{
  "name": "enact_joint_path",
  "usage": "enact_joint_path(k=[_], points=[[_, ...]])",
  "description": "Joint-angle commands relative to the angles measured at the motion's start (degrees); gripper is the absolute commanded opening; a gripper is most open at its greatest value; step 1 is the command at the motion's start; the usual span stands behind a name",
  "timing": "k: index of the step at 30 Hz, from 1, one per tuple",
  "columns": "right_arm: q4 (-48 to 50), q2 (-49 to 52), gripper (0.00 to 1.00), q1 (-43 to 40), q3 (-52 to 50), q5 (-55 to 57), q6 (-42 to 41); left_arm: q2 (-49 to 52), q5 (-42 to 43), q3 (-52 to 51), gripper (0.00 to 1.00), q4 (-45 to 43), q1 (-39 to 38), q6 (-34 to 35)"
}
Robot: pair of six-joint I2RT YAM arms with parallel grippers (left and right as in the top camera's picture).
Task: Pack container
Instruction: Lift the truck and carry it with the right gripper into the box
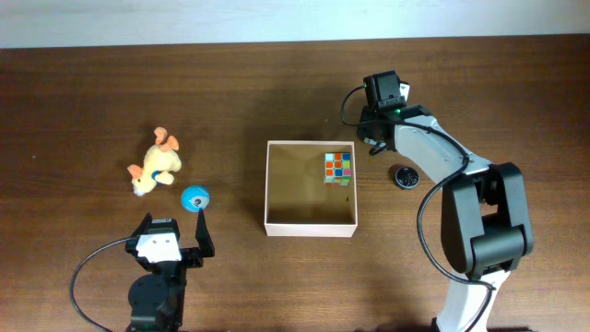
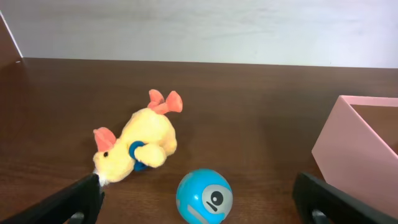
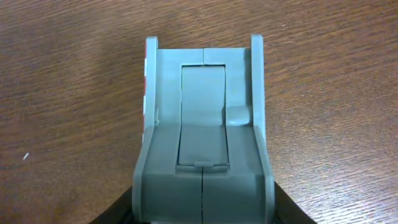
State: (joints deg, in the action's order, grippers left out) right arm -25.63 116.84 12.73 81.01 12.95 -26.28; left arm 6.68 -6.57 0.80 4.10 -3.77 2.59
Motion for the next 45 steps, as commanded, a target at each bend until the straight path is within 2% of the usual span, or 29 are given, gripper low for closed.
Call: enact_joint_path(k=[1,18,29,40,45], points=[[-1.2,-1.9,0.41,-0.4,-0.1,-0.7,2.8,-0.4,0.4,-0.3,0.99,0.1,0.2,-1.1],[-4.6,-15.8,0.41,0.1,0.1,-1.9,9.0,-0.4,0.4,-0.3,0.99,0.1,0.2,-1.1],[-10.4,-27.6,0.42,7.5,0.2,-3.8,9.5,-0.4,0.3,-0.3,0.99,0.1,0.2,-1.0],[-19.0,-31.3,0.41,19.1,0.2,-4.0,0.3,-0.4,0.3,-0.3,0.99,0.1,0.2,-1.1],[-19.7,-31.3,0.41,23.5,0.2,-3.9,-1.7,-0.4,0.3,-0.3,0.99,0.1,0.2,-1.0]])
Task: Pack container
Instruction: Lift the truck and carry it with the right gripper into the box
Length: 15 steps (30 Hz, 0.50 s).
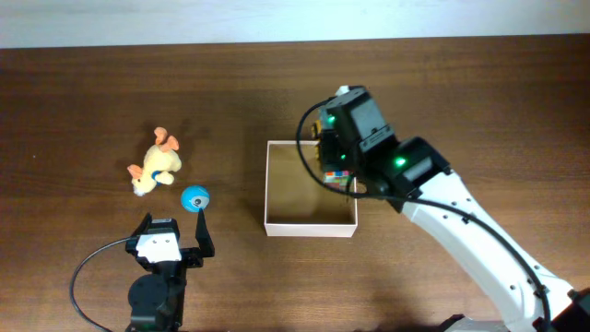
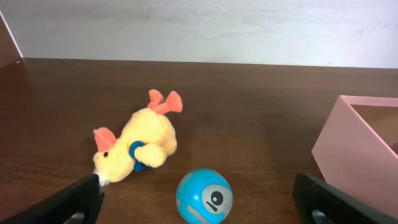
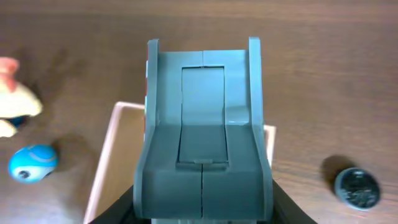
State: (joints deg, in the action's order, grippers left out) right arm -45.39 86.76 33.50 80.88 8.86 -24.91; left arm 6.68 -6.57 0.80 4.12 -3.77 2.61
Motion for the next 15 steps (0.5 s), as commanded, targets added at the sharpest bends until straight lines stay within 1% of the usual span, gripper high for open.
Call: enact_joint_path(k=[1,6,15], points=[[0.1,-1.1,0.41,3.5,0.3,0.2,-3.2,-0.4,0.4,-0.3,0.99,0.0,0.2,-1.1],[0.3,0.5,0.41,6.2,0.1,0.8,-5.9,-0.4,0.4,-0.3,0.99,0.0,0.2,-1.1],[0.6,8.0,0.40,7.1,0.1,0.7,-11.7,-0.4,0.4,-0.3,0.99,0.0,0.2,-1.1]])
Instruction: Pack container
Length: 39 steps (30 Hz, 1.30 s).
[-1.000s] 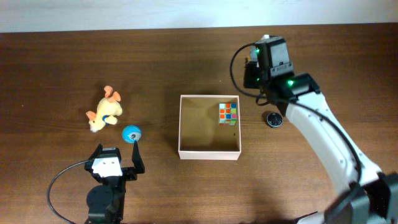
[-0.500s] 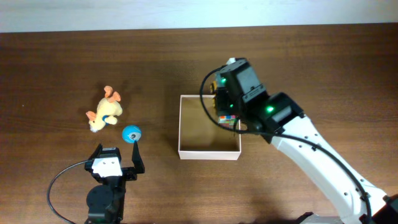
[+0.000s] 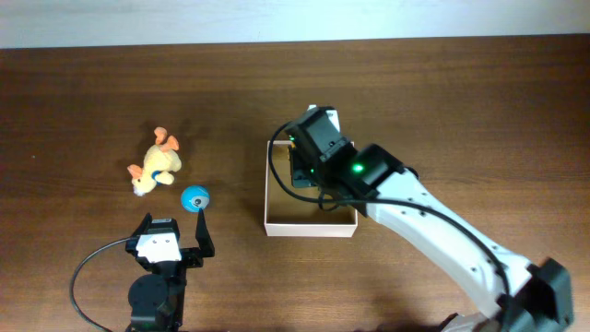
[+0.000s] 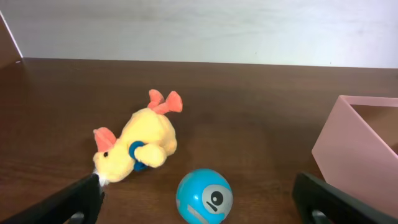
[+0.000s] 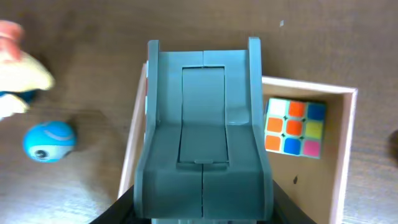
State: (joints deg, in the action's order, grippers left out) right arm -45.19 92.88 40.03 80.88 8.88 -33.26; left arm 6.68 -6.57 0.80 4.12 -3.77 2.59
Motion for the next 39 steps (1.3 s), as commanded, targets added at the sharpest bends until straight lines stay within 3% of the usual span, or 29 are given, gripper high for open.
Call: enact_joint_path(k=[1,39], points=[[0.6,2.4,0.40,0.6,0.1,0.5,-3.3,-0.4,0.4,-0.3,0.99,0.0,0.2,-1.0],[5.0,12.2,0.41,4.7,0.0,0.7,-5.2,-0.4,0.4,-0.3,0.99,0.0,0.2,-1.1]])
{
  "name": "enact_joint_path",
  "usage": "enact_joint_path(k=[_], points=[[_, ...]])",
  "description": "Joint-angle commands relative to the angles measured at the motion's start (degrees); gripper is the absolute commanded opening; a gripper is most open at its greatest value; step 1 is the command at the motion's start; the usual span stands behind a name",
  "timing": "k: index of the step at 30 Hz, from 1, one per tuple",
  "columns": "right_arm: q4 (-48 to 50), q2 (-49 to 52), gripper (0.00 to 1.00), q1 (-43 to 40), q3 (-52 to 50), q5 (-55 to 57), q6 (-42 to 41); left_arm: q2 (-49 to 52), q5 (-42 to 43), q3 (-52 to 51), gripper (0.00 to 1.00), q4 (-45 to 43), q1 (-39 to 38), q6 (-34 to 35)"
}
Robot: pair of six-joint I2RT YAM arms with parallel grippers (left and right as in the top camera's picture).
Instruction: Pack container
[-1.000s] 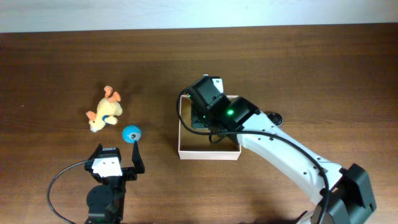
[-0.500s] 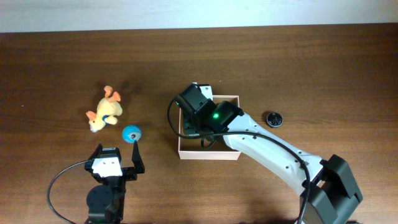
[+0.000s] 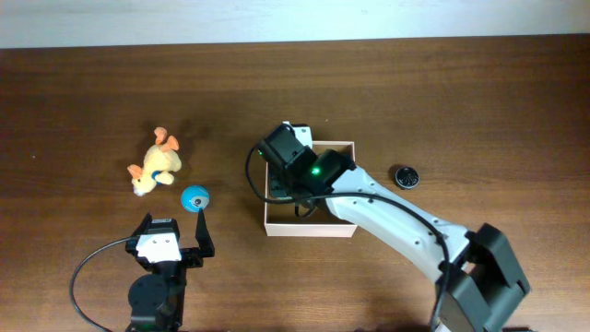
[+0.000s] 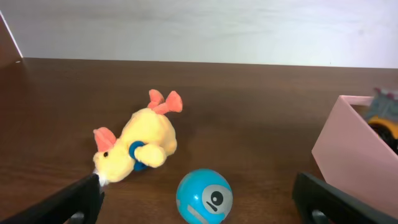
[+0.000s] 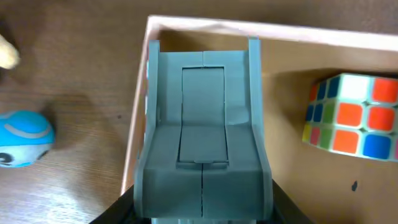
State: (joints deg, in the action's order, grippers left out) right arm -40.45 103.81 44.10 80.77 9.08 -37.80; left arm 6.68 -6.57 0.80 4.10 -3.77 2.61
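Observation:
The pink open box (image 3: pixel 310 231) stands mid-table. My right gripper (image 3: pixel 288 157) hangs over its back left corner, fingers shut (image 5: pixel 203 46). A small yellow toy (image 4: pixel 385 124) shows at its tip in the left wrist view; the fingers hide it in the right wrist view. A colour cube (image 5: pixel 351 115) lies inside the box (image 5: pixel 249 30). A yellow plush duck (image 3: pixel 155 164) and a blue ball (image 3: pixel 194 197) lie left of the box. My left gripper (image 3: pixel 175 231) rests open near the front edge, the ball (image 4: pixel 204 196) just ahead of it.
A small black disc (image 3: pixel 404 176) lies on the table right of the box. The right arm stretches across the box from the front right. In the left wrist view the box wall (image 4: pixel 354 149) stands to the right and the duck (image 4: pixel 134 146) to the left.
My right gripper has moved from over the box's left half to its back left corner and sits lower. The yellow toy now shows in the left wrist view. The left arm is unchanged.
My right gripper was shut behind the box's back right corner, close over the table. Then it was higher, over the box's right side near the cube, then over the left half. Now it hangs low at the back left corner, still shut.

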Motion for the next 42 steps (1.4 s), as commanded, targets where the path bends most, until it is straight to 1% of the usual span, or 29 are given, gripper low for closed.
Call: enact_joint_path(k=[1,23,25,26,30,34,42], points=[[0.3,1.7,0.41,0.7,0.1,0.5,-0.7,-0.4,0.4,-0.3,0.99,0.1,0.2,-1.1],[6.0,7.4,0.41,0.6,0.1,1.7,-0.4,-0.4,0.4,-0.3,0.99,0.1,0.2,-1.1],[6.4,7.4,0.54,0.6,0.1,1.7,-0.4,-0.4,0.3,-0.3,0.99,0.1,0.2,-1.1],[6.5,7.4,0.59,0.6,0.1,1.7,-0.3,-0.4,0.4,-0.3,0.99,0.1,0.2,-1.1],[7.0,7.4,0.65,0.6,0.1,1.7,1.1,-0.4,0.3,-0.3,0.99,0.1,0.2,-1.1],[7.4,7.4,0.66,0.6,0.1,1.7,1.7,-0.4,0.4,-0.3,0.99,0.1,0.2,-1.1],[7.0,6.0,0.66,0.6,1.1,1.7,6.1,-0.4,0.4,-0.3,0.99,0.1,0.2,-1.1]])
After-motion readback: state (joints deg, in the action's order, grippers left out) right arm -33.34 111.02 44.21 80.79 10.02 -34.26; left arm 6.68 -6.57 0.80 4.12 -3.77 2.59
